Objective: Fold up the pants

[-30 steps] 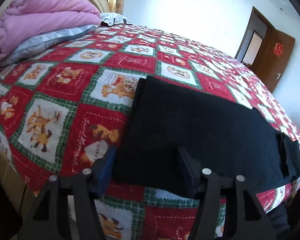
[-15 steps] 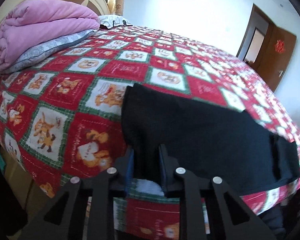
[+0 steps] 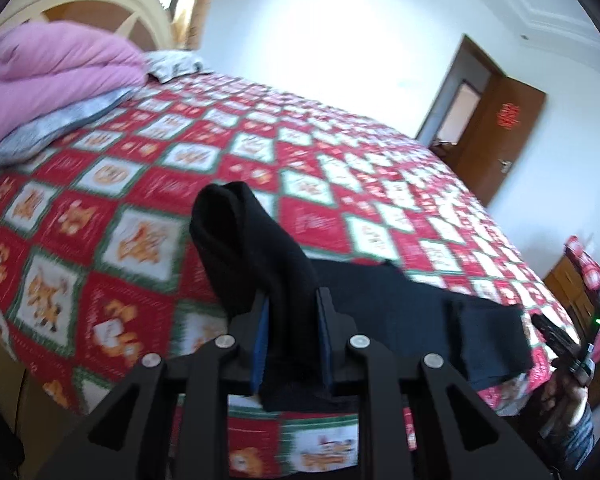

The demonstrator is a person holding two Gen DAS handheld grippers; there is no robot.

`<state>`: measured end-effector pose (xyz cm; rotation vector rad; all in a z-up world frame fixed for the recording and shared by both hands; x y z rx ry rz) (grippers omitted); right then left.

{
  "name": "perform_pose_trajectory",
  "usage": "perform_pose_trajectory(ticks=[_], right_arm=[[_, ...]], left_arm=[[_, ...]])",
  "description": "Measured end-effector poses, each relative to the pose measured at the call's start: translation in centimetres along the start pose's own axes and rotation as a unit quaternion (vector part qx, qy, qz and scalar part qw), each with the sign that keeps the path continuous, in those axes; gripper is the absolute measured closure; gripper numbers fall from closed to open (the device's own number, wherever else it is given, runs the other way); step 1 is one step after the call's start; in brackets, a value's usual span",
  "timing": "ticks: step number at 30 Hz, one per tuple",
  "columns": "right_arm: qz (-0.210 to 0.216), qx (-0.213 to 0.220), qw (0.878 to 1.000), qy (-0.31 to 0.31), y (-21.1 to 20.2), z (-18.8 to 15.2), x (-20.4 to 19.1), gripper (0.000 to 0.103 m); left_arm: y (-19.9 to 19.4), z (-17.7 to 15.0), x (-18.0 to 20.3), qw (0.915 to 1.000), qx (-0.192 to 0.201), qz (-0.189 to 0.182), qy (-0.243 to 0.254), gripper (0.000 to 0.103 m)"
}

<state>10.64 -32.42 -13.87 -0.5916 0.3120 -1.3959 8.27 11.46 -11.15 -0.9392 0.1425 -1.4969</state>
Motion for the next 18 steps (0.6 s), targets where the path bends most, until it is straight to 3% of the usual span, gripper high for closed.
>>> perform_pose_trajectory(ticks=[11,18], right_arm=[[0.001,-0.010,0.999,0.039,0.0,0.2,1.8,0.049],[-0.006,-0.015,0.999,0.042,-0.8,0.8,2.9,0.049]], left_arm=[[-0.7,0.1,7.1,0.9961,0.000,-0.072,0.049,0.081],[0.1,-0.7,13.5,0.9862,-0.023,-0.119,0.113,0.081]])
Point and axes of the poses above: each gripper's, at about its wrist camera, not at the fingertips, and y roughly the way its jaws point, x to its right, z to its top, the point moved 3 cm from there along y, roughly the way its jaws point, and after that the axes turned 10 degrees about -y, right-handed, at the moved point
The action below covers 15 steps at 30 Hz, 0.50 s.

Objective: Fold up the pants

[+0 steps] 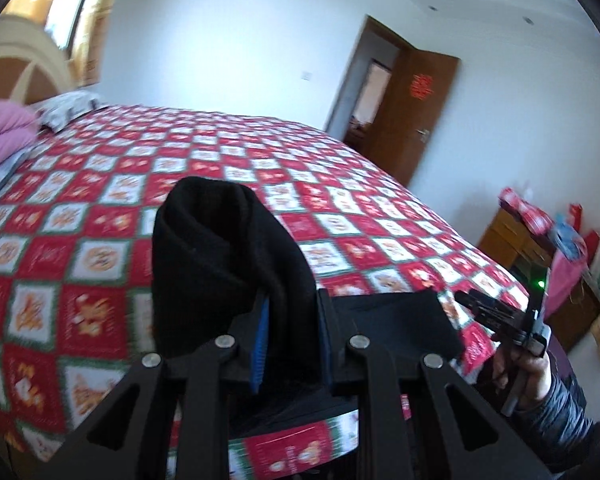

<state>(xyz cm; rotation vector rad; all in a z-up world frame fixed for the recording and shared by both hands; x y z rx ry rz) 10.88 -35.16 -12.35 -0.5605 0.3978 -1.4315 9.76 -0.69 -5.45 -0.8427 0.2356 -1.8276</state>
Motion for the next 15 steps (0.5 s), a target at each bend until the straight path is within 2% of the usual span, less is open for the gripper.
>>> perform_pose_trajectory(ticks=[7,15], right_arm=[[-0.026,-0.008,1.000,0.013,-0.8,-0.5,2.6,0.049],[-0.041,-0.023,0.997,0.063,0.3,-1.2,6.1,0.049]], left_arm=[[2.8,0.2,6.5,0.9971,-0.030,-0.047,0.051,0.081],[6.8,-1.4,12.0,0.9892,-0.079,-0.077,0.097,0.081]])
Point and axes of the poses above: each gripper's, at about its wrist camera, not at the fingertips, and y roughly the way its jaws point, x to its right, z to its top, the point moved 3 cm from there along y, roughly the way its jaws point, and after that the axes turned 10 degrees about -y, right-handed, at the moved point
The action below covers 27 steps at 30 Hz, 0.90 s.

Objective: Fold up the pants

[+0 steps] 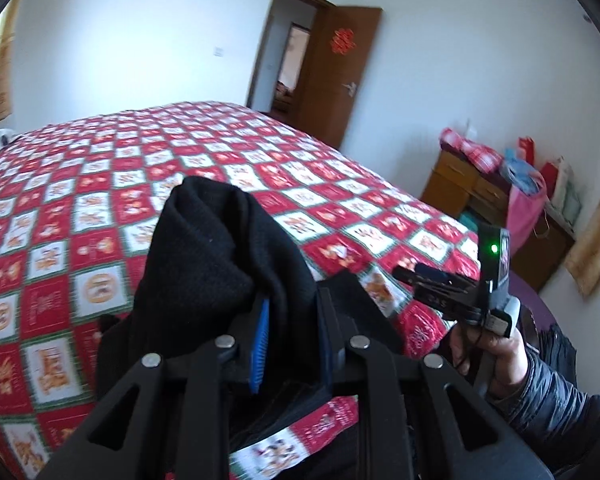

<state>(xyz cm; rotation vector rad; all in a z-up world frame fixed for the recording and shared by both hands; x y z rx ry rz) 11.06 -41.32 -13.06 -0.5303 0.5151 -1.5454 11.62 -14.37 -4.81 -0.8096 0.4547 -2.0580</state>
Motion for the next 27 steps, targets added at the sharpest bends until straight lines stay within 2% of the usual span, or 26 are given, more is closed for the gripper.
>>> perform_pose_trajectory(ticks=[9,18,23,26,27], right_arm=[[-0.006,-0.009,1.000,0.020,0.9,-0.3,1.3,0.049],[-0.008,-0.021,0.999,0.037,1.9,-0.8,2.3,0.048],[-0.007,-0.023,0.999,0.038,2.1,-0.9,2.4,0.048],[-0.007,-0.025,0.999,0.039,2.2,-1.1,2.4,0.048],[-0.007,-0.024,0.999,0.040,2.1,-1.1,2.5,0.048]], left_arm=[[6.8,-1.4,4.9,0.9951,-0.079,-0.022,0.055,0.081],[13.0,-3.8,7.0,0.9861,-0.144,-0.019,0.081,0.081],[14.5,-4.8,7.6,0.9833,-0.156,-0.024,0.090,0.079],[14.1,-5.0,7.3,0.9853,-0.147,-0.030,0.082,0.074],[13.6,-4.9,7.2,0.9865,-0.142,-0.032,0.076,0.069]])
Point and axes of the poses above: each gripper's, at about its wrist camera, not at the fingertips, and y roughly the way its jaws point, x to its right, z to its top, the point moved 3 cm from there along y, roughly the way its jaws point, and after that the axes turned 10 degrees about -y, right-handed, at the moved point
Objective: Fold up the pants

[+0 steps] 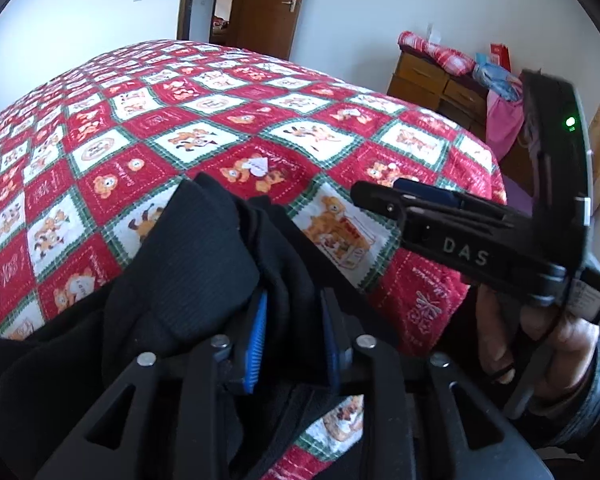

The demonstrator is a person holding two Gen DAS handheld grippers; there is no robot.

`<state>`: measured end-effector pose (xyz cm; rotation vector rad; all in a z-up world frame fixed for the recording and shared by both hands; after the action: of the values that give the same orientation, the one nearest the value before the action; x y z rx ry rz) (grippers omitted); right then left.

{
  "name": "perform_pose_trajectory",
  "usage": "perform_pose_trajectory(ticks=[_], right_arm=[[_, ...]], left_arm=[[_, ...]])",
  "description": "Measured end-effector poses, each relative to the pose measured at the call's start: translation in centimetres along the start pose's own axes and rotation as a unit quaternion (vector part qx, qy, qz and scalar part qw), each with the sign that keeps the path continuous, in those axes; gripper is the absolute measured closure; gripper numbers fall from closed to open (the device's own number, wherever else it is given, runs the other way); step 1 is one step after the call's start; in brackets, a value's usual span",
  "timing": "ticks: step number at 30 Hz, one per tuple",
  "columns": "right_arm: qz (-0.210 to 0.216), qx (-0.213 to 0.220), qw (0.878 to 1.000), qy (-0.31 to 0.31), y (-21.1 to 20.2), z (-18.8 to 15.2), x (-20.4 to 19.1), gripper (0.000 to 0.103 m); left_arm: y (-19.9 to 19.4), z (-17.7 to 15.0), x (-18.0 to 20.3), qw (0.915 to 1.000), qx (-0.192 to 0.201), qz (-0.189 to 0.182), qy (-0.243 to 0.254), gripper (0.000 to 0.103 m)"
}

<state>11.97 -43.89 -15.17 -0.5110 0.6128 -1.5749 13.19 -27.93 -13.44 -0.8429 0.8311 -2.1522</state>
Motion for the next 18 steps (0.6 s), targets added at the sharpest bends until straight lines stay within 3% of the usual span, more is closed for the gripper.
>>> perform_pose_trajectory(ticks=[4,7,11,14,18], right_arm=[[0.008,0.016,1.000,0.011,-0.7,0.3,0.2,0.048],[0.031,0.042,0.999,0.015,-2.2,0.8,-0.5,0.049],[0.083,0.069,0.994,-0.017,-3.9,1.3,-3.4,0.049],[0.129,0.048,0.989,-0.061,-3.7,0.4,-6.8,0.048],[0.125,0.029,0.982,-0.138,-3.1,-1.0,-10.3,0.048]], left_arm=[[-4.7,-0.8,-0.4,0.9980,0.061,-0.017,0.001,0.049],[-8.5,-2.1,-2.1,0.9922,0.123,0.021,0.000,0.027],[-10.8,-3.6,-6.8,0.9825,0.164,0.080,-0.036,0.023],[-10.2,-4.6,-10.3,0.9748,0.160,0.139,-0.069,0.020],[-9.0,-6.0,-13.6,0.9688,0.149,0.163,-0.113,0.020]])
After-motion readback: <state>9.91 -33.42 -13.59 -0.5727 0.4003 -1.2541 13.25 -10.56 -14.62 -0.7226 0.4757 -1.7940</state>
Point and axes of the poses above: each gripper's, at about its wrist camera, not at the fingertips, and y roughly the way its jaws point, x to its right, z to its top, the point moved 3 cm from there along y, roughly the way its jaws point, and after that the axes turned 10 degrees about -y, right-handed, at the moved point
